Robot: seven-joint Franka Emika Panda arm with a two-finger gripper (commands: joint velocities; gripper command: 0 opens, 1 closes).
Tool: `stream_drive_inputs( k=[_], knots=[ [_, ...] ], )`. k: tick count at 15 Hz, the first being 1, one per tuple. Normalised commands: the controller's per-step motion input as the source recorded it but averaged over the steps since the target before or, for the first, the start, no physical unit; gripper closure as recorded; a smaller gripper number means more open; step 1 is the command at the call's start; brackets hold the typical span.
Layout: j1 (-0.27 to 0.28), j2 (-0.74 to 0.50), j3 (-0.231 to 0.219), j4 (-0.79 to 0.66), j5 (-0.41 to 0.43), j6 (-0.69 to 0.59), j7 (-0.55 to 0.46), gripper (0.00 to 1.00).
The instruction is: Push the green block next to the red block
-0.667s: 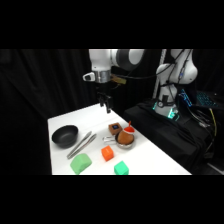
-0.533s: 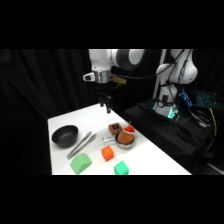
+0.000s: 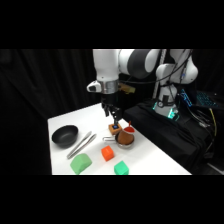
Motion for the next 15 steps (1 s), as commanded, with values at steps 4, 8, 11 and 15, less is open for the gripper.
stream_drive_inputs(
  k=[4,8,11,15],
  knots=[
    [0.205,0.39,0.116,0.41,-0.157,-0.01,0.35,0.00],
    [0.168,0.42,0.038,0.45,-0.127,-0.01,0.25,0.00],
    [0.159,0.38,0.022,0.43,-0.086,0.03,0.20,0.00],
    [0.155,0.37,0.014,0.45,-0.080,0.00,0.16,0.00]
  ],
)
